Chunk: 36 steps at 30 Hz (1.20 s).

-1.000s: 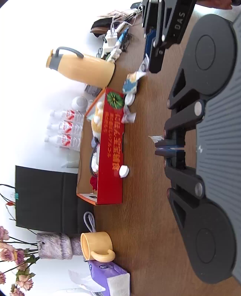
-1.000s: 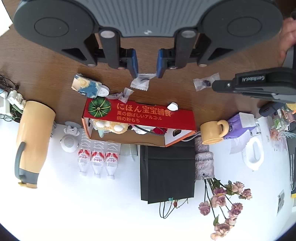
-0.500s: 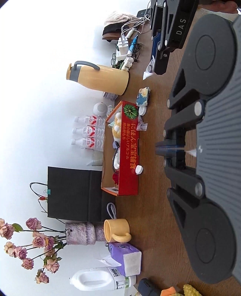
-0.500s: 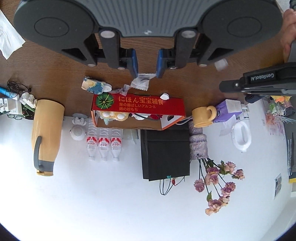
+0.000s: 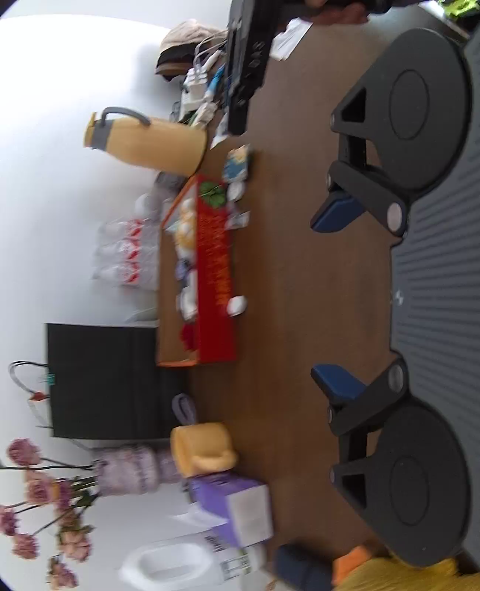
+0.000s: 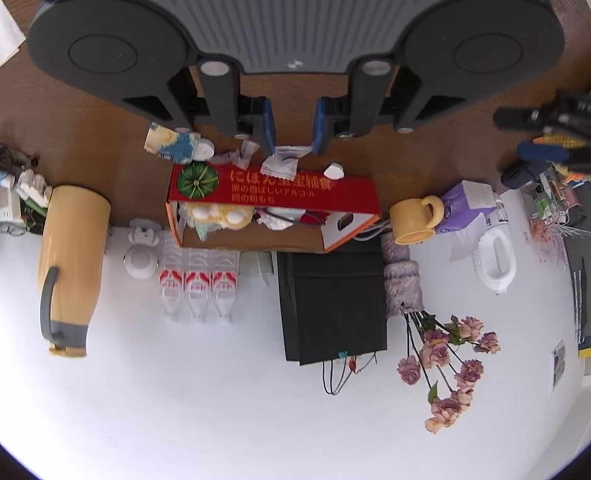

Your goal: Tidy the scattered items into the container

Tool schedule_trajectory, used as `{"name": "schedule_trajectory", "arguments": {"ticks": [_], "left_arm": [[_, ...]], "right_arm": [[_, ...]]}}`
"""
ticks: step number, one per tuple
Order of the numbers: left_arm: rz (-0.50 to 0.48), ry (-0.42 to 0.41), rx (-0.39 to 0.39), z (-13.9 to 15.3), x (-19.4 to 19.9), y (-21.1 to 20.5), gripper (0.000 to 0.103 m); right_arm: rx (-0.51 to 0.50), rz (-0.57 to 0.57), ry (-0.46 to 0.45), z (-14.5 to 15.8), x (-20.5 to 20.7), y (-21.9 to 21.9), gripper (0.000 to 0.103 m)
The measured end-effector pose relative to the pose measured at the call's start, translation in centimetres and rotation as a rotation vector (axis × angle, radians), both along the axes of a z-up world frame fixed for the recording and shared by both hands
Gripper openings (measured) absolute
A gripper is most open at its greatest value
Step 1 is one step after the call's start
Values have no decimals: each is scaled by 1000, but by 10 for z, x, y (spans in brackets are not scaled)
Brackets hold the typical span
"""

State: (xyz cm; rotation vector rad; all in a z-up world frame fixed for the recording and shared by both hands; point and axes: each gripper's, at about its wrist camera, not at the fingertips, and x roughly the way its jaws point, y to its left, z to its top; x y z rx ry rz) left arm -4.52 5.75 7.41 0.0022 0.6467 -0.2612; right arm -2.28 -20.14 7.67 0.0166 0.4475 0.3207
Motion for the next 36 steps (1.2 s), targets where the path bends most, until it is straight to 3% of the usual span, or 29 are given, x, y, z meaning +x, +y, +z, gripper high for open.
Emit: {"name": "schedule_trajectory", "arguments": {"ticks": [2,5,7,10,15,17,22,29,36], "left_arm": [[-63,64,-48,-17,-20,-7,79],[-50,158,-12,-39,-40,-24,76],[-25,160,38,-45,-45,-32,59],[25,203,4,-53,-40,-28,31],[44,215,12,-54,-37,-33,30],[43,190,36,-56,-37,-38,19],[89,138,31,-53,-32,-36,12],[134,-65,44,-17,-1,-35,10],[109,-212,5,31,73,-34,10]], "right_arm": [[3,-6,30,-11,2,-2,20],[13,-1,50,-19,-1,-4,20],[10,9,45,-19,-5,-4,20],[0,33,41,-18,-13,-2,20],[10,31,32,-16,-24,-9,20],[19,24,32,-16,-26,-11,20],[13,28,33,-17,-32,-10,20],[9,8,27,-10,-20,-13,20],[-1,11,2,6,18,-7,20]]}}
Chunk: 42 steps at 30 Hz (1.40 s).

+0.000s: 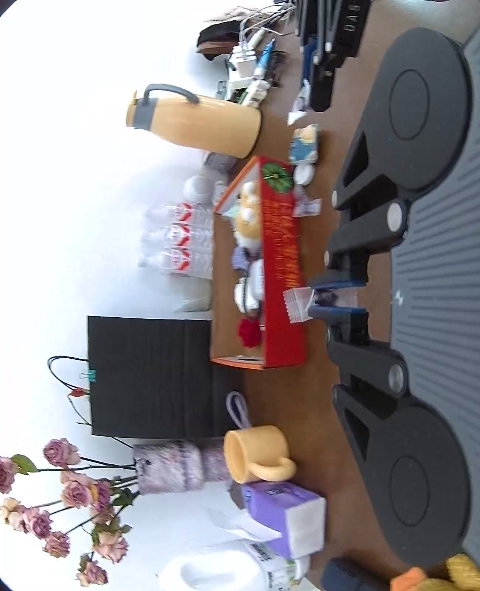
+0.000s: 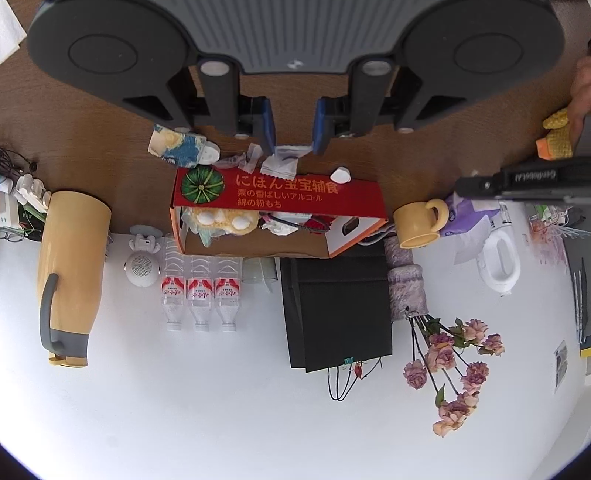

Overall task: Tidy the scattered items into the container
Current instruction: 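Carry the wrapper into the box with the left while the right grasps and drops another, then open both grippers and withdraw them from the box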

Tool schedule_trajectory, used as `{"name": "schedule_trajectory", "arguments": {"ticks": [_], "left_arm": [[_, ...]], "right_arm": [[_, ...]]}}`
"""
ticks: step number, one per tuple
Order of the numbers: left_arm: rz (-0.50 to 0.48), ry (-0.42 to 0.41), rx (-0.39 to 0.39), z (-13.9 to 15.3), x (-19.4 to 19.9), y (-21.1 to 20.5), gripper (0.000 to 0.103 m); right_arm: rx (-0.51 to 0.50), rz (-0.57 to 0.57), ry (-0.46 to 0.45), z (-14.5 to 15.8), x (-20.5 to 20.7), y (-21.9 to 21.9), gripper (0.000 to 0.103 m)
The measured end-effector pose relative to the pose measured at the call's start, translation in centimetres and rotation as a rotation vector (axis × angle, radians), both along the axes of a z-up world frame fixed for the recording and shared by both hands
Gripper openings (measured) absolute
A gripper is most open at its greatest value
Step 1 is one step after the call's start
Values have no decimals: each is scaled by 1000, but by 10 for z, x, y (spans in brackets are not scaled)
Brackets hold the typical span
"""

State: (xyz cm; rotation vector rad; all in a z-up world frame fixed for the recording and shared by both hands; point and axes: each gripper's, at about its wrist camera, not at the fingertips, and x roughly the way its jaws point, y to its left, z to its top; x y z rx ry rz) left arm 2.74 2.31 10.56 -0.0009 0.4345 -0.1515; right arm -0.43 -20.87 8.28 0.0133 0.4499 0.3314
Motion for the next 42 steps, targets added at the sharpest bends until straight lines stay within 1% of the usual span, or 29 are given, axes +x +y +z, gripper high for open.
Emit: {"name": "schedule_trajectory", "arguments": {"ticks": [1,2,5,6,9,10,12,14,15,16,18,20,22,23,24,25,26,27,28,29,30,31,32,33,34,35,36,38,42], "left_arm": [[-1,-11,-8,5,14,-1,10],[3,-11,-36,10,31,2,10],[17,28,-133,21,87,9,10],[28,32,-140,25,105,9,10],[58,47,-108,37,157,6,10],[52,68,-99,37,173,5,10],[41,146,-121,36,206,5,10],[3,253,-142,23,238,6,10],[-7,317,-135,15,252,5,10],[-3,363,-131,8,263,5,10],[6,445,-88,-6,281,5,10],[49,505,-60,-19,297,9,11],[31,567,-21,-27,310,8,12],[25,585,1,-30,312,8,14],[12,610,33,-31,314,6,23],[-9,630,53,-30,316,5,41],[-22,637,60,-25,318,5,50],[-31,649,65,-21,320,4,66],[-40,669,69,-17,323,4,73],[-34,679,64,-10,329,3,75],[-22,687,63,-4,333,3,83],[-12,707,62,3,338,2,89],[5,743,66,8,345,0,91],[21,782,68,11,352,-1,95],[33,816,69,14,359,-3,100],[46,840,68,15,365,-5,102],[46,846,73,16,369,-8,102],[32,866,97,14,376,-17,102],[40,889,133,0,383,-33,102]], "right_arm": [[5,9,-5,3,10,1,20],[13,18,-9,6,20,1,20],[31,43,-12,22,63,5,20],[38,51,-7,30,82,7,20],[33,45,32,47,135,16,20],[33,47,61,50,153,20,20],[16,42,124,53,190,29,20],[7,44,228,50,229,36,20],[-7,49,289,46,247,39,20],[-16,47,326,41,262,42,20],[-76,31,431,24,290,50,21],[-79,41,536,9,310,55,23],[-117,32,592,-1,322,61,23],[-135,26,622,-5,329,63,28],[-120,27,676,-9,339,63,30],[-92,22,715,-9,344,61,35],[-77,16,747,-8,350,60,40],[-66,18,781,-5,354,60,43],[-54,20,801,0,359,58,49],[-49,15,806,7,363,58,55],[-55,10,808,13,367,57,58],[-76,3,800,21,372,58,66],[-98,-16,786,26,375,58,73],[-130,-44,780,31,381,57,77],[-150,-60,779,35,385,54,80],[-159,-79,778,38,389,50,80],[-161,-104,780,40,394,43,81],[-160,-148,806,37,402,29,86],[-144,-176,853,17,408,10,87]]}}
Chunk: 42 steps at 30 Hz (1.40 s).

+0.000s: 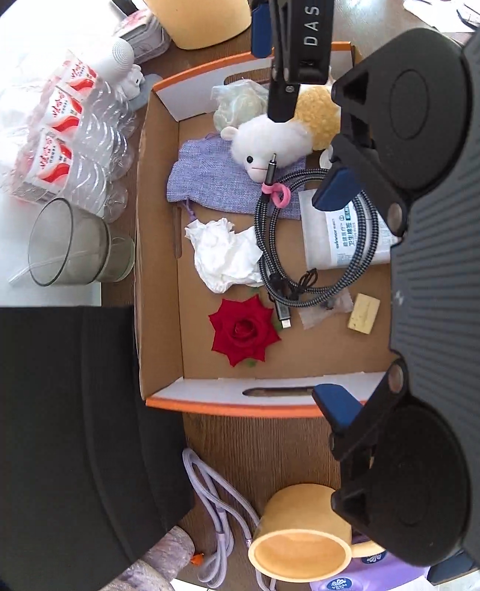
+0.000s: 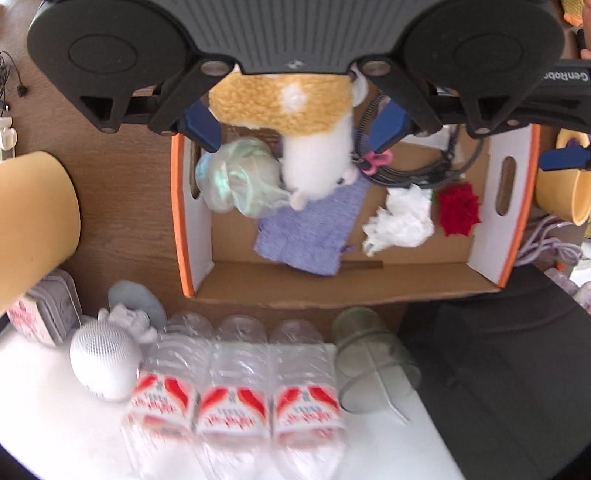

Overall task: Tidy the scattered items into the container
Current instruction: 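Open both grippers and withdraw them from the box, then grasp the white round cap with the left gripper while the right grasps a clear wrapper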

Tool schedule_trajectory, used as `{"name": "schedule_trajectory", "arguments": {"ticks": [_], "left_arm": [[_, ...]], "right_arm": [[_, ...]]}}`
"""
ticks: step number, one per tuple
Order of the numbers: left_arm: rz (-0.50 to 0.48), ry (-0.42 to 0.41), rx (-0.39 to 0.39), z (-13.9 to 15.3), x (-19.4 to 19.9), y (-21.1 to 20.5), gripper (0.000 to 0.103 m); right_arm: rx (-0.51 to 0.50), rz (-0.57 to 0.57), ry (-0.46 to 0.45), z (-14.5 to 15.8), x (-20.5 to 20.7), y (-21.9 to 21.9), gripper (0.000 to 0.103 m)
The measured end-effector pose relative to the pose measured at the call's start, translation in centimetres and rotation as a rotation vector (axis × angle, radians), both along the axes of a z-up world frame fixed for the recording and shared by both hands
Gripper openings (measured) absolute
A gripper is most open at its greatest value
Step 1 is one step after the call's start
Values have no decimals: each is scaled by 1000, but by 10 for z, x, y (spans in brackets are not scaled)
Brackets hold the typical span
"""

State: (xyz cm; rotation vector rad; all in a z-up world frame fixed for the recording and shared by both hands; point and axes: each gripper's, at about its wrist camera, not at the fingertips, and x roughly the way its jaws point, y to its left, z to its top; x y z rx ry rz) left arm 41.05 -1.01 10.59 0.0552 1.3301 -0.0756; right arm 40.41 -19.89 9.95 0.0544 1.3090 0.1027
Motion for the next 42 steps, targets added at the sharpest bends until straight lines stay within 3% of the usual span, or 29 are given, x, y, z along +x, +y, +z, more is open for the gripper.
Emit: {"name": "schedule_trajectory", "arguments": {"ticks": [5,8,11,14,18,22,27,32,34,38,42], "left_arm": [[33,9,15,-15,2,-7,102],[43,-41,18,-9,-5,-11,103],[51,-128,47,-2,-15,-16,103],[71,-186,47,2,-26,-18,103],[56,-431,38,13,-58,-21,103],[-33,-698,47,11,-97,-25,103],[7,-876,-42,-10,-123,-19,103],[44,-938,-94,-21,-124,-12,103],[52,-941,-74,-18,-128,-10,103],[36,-997,-20,-2,-168,-3,103],[20,-979,16,-4,-220,3,103]], "right_arm": [[37,-18,-14,-11,-3,-8,87],[39,-16,-52,-6,-9,-8,87],[42,-5,-147,3,-21,-7,87],[-33,-18,-286,12,-36,-4,87],[7,-57,-486,19,-63,-12,87],[97,-85,-695,15,-96,-23,87],[90,-69,-901,-2,-126,-23,88],[52,-12,-902,-16,-123,-16,88],[64,-3,-924,-15,-130,-16,88],[98,13,-953,-2,-160,-19,88],[91,98,-945,0,-217,-19,91]]}}
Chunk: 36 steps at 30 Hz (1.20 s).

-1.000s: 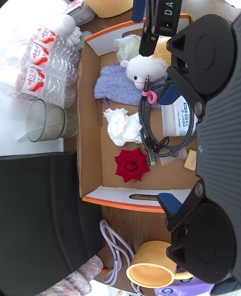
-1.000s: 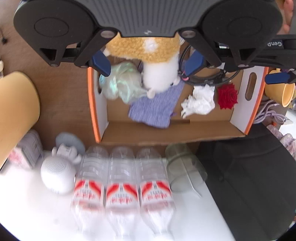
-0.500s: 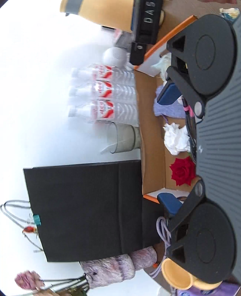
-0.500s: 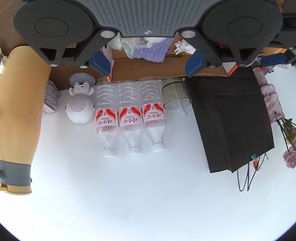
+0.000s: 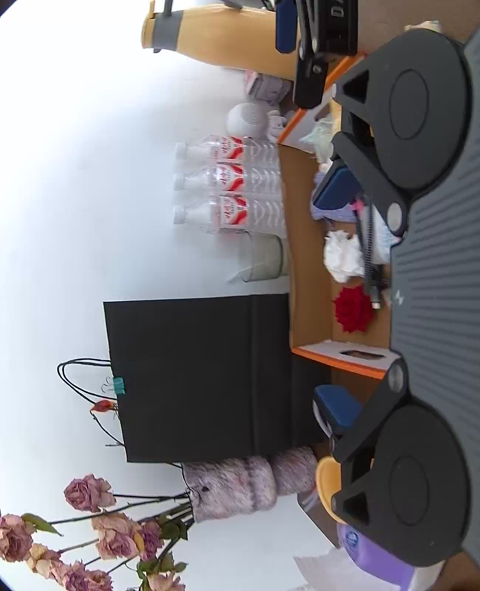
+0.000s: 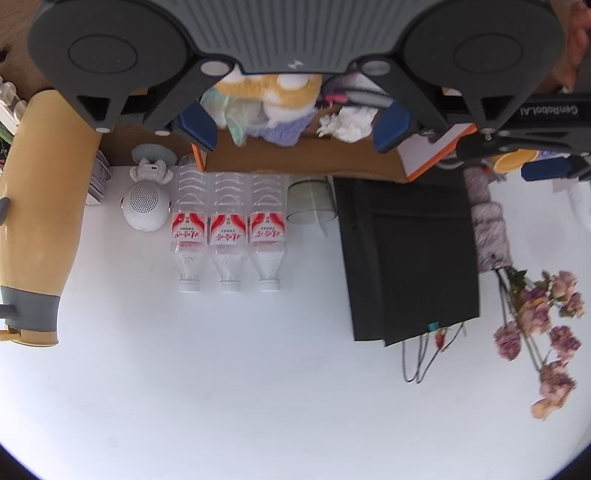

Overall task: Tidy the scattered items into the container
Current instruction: 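Grasp the white round cap with the left gripper while the right grasps a clear wrapper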

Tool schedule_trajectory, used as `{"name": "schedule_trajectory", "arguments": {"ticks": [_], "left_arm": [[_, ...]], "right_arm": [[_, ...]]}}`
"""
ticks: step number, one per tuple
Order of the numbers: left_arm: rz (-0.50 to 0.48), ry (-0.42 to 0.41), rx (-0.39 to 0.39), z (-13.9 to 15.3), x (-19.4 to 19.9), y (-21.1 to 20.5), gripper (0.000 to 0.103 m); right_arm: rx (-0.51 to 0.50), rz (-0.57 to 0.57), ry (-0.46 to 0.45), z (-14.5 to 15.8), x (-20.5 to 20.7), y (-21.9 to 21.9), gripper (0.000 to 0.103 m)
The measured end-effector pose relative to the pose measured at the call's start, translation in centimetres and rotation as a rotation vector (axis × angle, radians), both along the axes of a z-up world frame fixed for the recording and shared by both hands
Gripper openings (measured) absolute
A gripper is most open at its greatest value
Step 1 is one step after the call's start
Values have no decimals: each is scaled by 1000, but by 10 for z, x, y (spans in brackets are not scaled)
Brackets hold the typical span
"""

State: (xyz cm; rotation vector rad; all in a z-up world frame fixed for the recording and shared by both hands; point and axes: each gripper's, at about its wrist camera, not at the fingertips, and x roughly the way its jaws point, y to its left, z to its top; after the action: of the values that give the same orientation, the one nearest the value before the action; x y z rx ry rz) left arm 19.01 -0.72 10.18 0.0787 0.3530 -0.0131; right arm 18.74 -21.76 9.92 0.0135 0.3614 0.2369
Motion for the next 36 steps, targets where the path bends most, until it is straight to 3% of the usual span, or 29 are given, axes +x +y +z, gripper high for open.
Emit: {"name": "schedule_trajectory", "arguments": {"ticks": [6,11,16,20,24,32,34,36], "left_arm": [[-9,112,3,-32,-83,5,103],[-44,125,-63,-42,-149,4,103],[-73,135,-89,-51,-182,12,103],[-54,219,-126,-63,-177,19,103],[-85,242,-148,-63,-162,22,103],[-154,260,-55,-59,-81,10,103],[-183,273,-13,-63,-66,8,103],[-190,285,-24,-69,-55,13,103]], "right_arm": [[26,38,66,-18,-93,-4,92],[5,-12,102,-28,-138,0,92],[-12,-20,127,-39,-174,5,92],[8,-42,163,-51,-181,3,92],[23,-24,179,-56,-172,5,89],[-25,28,191,-61,-112,30,66],[-50,31,189,-63,-90,39,65],[-57,27,202,-67,-67,45,64]]}}
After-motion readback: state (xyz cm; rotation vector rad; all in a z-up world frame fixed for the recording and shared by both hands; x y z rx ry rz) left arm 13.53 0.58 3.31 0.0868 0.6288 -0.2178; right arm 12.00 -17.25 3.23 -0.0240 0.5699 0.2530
